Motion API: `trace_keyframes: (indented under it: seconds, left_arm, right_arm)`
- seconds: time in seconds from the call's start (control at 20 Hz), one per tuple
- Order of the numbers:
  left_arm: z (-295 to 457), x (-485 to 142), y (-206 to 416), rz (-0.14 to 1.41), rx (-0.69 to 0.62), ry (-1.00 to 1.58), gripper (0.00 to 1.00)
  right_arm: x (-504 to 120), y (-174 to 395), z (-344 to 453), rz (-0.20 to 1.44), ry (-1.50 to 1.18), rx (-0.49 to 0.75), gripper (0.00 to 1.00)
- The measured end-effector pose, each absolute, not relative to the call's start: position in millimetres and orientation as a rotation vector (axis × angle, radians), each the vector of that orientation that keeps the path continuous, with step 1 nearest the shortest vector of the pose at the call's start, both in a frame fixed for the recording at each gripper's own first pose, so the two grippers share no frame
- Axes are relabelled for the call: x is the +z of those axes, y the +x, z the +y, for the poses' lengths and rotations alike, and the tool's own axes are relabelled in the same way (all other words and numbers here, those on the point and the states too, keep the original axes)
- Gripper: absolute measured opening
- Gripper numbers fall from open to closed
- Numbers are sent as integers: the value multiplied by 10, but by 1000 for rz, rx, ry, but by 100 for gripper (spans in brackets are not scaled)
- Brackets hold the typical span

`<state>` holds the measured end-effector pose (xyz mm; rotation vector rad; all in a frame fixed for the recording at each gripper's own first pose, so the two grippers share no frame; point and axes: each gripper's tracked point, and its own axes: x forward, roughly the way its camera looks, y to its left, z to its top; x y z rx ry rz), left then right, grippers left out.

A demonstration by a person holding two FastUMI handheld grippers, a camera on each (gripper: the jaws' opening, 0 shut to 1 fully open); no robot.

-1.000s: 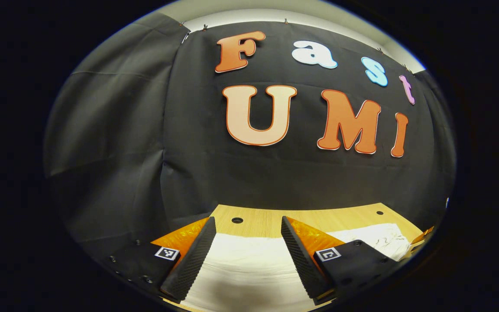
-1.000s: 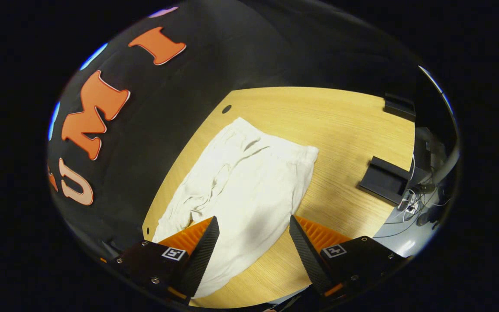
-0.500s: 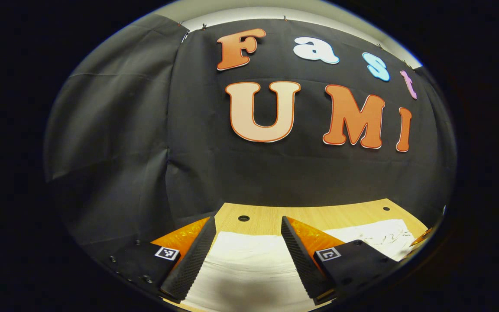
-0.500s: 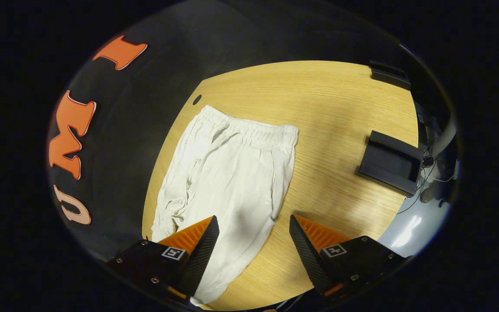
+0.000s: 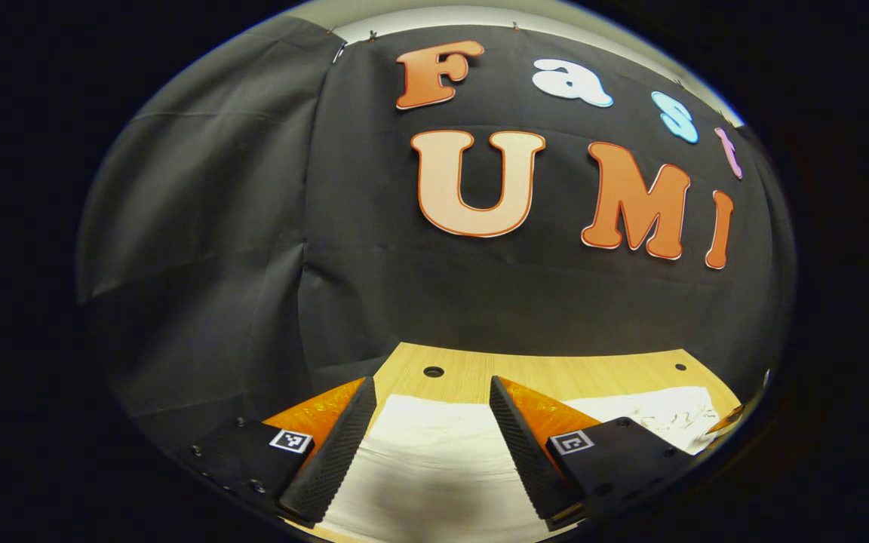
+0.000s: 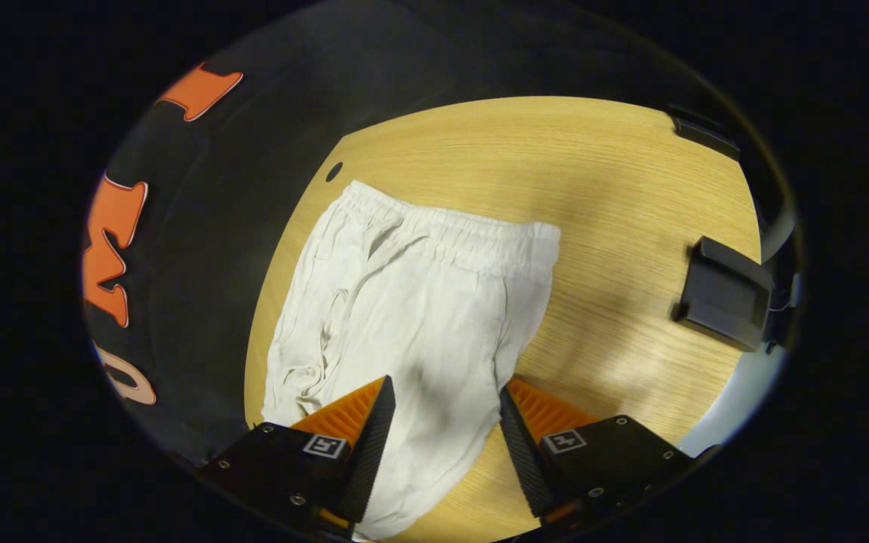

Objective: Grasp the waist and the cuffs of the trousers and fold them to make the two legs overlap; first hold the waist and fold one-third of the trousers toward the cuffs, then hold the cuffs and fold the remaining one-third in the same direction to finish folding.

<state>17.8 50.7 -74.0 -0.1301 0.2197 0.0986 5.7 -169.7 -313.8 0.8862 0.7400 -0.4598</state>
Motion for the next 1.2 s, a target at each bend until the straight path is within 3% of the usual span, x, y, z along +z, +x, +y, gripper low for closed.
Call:
trace_keyframes:
  seconds: [0.05,0.1,0.15,0.2,0.25,0.3,0.4,0.6,0.85,1.2]
  left_arm:
    - [508,-781,177,229,95,-153,99]
    - [487,-811,166,238,85,-182,98]
    - [486,-880,155,254,83,-210,98]
    - [508,-959,136,278,89,-235,98]
    - [525,-1062,101,303,97,-261,98]
    - [561,-1143,57,327,106,-293,99]
    - [547,-1335,-45,392,104,-401,99]
    - [616,-1862,-189,516,181,-703,96]
    - [518,-2386,-570,690,346,-1041,99]
    - [411,-2631,-827,807,496,-1235,99]
  right_arm:
    - [-3165,84,-1699,748,886,-461,74]
    - [-3193,97,-1696,760,889,-458,52]
    - [-3222,110,-1690,769,894,-456,53]
    - [-3243,115,-1692,776,898,-459,37]
    - [-3263,113,-1699,785,900,-462,29]
    - [-3273,112,-1703,791,901,-462,15]
    - [-3286,94,-1675,817,885,-449,6]
    - [-3258,86,-1656,844,852,-421,4]
    - [-3259,58,-1654,868,869,-415,4]
    - [-3257,46,-1661,901,864,-404,4]
